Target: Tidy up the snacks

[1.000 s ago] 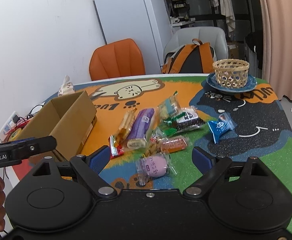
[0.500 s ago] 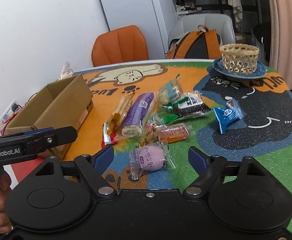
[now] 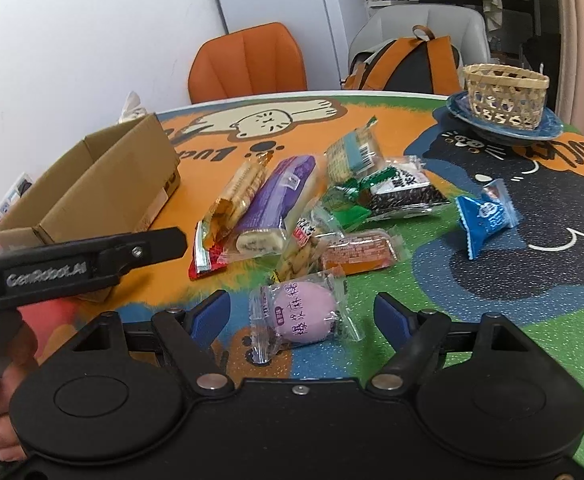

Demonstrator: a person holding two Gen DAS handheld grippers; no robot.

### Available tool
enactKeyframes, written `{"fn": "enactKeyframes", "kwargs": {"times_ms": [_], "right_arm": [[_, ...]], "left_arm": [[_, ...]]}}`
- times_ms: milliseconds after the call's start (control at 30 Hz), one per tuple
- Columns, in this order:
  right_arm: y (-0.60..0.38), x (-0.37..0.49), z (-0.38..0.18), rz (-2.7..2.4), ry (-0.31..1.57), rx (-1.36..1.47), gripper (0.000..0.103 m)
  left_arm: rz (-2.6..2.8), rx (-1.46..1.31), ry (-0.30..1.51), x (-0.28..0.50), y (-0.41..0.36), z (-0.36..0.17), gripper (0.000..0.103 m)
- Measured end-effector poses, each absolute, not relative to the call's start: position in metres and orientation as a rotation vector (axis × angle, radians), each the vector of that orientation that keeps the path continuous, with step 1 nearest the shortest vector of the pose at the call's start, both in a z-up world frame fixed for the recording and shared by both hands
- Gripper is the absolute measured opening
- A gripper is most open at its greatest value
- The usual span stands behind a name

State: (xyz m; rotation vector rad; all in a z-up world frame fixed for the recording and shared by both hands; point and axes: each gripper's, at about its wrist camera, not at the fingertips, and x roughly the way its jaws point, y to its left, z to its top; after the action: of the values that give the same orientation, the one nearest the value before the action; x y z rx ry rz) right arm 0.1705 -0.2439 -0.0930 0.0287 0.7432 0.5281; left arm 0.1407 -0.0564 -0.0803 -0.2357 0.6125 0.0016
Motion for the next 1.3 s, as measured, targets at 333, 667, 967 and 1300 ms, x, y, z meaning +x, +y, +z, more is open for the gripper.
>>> {"fn": "enactKeyframes", "kwargs": {"times_ms": [333,667,967,1300], "right_arm": [[-0.254,0.178,-0.100,0.519,0.773,0.049,0.043],[-0.270,0.178,-0.095,0.455,0.760,0.045,0.038],[-0.271,0.176,-0.091,0.443,0.732,0.035,0.051],[-0.259,0.175,-0.096,0.447,0.722,0.002,0.071]], "left_arm": [[0.028,-0.225,0.619,0.157,-0.058,-0.090,0.054],[0.055,-0.217,0.622,0.169,-0.062,-0.096,0.055],[0.052,-0.226,0.665,0.173,-0.061,-0.108,0.022],[0.020,-0.223,0.669,0.155,-0.060,-0.108,0.016]]}}
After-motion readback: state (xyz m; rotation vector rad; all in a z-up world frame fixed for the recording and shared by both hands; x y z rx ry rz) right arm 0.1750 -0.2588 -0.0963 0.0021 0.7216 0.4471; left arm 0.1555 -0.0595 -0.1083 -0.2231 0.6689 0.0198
